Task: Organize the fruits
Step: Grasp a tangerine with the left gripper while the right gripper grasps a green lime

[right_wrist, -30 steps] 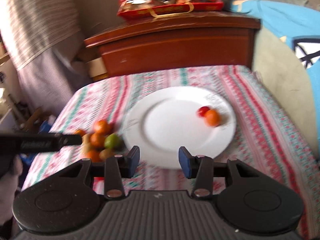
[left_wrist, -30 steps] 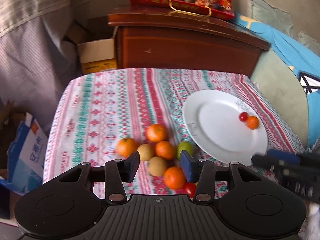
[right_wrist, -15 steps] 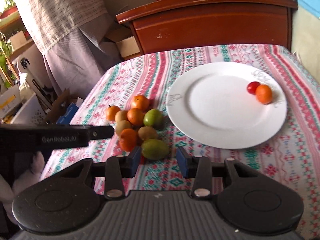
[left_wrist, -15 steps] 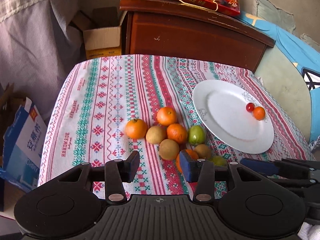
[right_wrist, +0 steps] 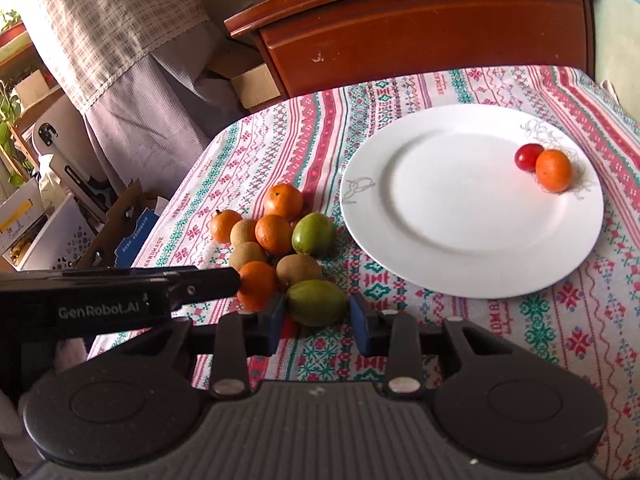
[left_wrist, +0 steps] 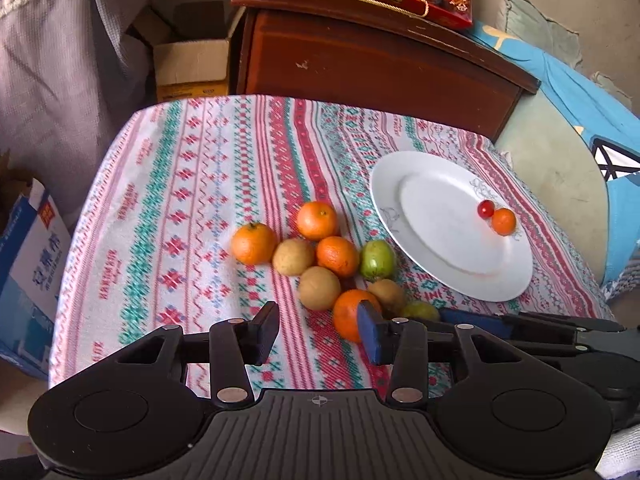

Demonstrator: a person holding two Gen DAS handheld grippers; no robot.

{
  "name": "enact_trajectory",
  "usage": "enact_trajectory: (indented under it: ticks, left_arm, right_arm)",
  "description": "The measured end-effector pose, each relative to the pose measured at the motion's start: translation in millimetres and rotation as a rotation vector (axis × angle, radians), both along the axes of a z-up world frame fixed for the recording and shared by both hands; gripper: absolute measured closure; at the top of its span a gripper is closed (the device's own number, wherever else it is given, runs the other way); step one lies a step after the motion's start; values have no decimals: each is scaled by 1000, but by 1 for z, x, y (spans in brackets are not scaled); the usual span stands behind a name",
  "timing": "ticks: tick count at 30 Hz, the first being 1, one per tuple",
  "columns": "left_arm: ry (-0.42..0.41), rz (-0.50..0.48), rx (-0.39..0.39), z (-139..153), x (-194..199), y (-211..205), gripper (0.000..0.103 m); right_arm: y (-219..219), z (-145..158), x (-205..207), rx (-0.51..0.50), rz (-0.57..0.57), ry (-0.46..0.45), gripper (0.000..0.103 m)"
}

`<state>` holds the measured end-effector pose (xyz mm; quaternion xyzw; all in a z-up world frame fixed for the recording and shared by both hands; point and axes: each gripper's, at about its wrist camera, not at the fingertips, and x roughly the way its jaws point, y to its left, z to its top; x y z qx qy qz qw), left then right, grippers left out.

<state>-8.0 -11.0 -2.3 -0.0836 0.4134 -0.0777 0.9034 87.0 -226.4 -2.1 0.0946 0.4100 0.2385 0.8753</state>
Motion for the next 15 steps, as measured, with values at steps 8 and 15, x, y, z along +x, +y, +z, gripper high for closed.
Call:
enact_trajectory:
  ticks: [8,15]
  left_arm:
    - [-8,-32,-14,-7,1,-11,63]
    - [-16,-33,-7,-13,5,-16,62]
  right_arm:
    - [-12,6,-11,-72,-24,-45,68]
    - [-11,4,-15,-94,-12,-56,68]
